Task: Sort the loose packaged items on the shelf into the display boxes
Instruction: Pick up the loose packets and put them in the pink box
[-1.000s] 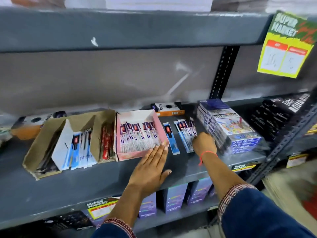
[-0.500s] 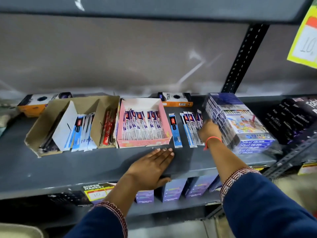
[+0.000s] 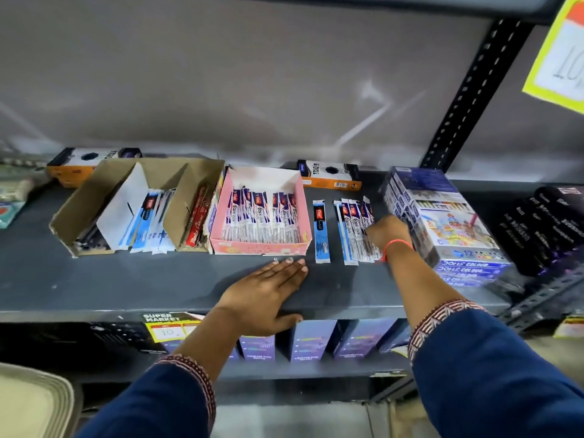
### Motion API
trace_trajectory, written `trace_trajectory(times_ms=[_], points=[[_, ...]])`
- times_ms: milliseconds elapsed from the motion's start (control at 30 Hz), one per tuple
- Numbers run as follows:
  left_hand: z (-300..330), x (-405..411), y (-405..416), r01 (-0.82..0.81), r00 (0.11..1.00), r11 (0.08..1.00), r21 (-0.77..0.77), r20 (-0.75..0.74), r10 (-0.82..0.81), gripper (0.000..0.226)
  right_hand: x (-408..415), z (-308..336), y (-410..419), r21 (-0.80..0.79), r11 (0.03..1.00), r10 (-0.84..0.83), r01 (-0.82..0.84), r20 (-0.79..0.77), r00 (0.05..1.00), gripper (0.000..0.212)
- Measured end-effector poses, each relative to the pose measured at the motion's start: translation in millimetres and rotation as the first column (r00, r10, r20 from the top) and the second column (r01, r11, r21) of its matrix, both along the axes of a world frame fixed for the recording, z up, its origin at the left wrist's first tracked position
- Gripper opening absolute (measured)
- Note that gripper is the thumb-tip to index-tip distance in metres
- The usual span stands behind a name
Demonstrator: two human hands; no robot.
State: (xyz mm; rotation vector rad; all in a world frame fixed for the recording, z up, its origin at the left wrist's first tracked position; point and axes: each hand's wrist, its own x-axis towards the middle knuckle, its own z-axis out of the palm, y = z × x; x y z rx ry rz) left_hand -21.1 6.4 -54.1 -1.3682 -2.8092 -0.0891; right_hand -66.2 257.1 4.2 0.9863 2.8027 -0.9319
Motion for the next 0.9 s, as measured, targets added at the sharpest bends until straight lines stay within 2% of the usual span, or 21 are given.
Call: trace_trajectory(times_ms=[100,233,367,467,700,900], points=[[2,1,0,-0.012,1.000,1.000,-0.013,0.018,0.012,0.080,-3,-1,-1,0.034,0.999,-0.020,0.020,0.002,1.000,0.034],[3,2,0,-0.021,0.998,0.999,-0.031,0.054,0.023,0.081,-8,1,4,-0.054,0.999,0.001,0.001,0.036,0.999,0.036],[3,1,1,-0.030,0.998,0.999,-0.027,0.059,0.031,0.081,-8,6,7,-0.086,0.996,0.015,-0.009,0.067,0.998,0.009],[3,1,1,-0.027,0.998,0.999,-0.029,0.055,0.029,0.080,-9,6,6,-0.094,0.996,0.000,0.006,0.065,0.998,0.004],[0,1,0,-0.034,0.999,0.999,-0.018,0.040,0.035,0.081,-2,0,0,-0.047,0.999,-0.027,0.026,-0.020,0.999,0.025],[1,2,0,-0.041,0.999,0.999,0.000,0.034,0.041,0.081,6,5,5,-0.247,0.953,-0.226,0.178,-0.185,0.956,0.024]])
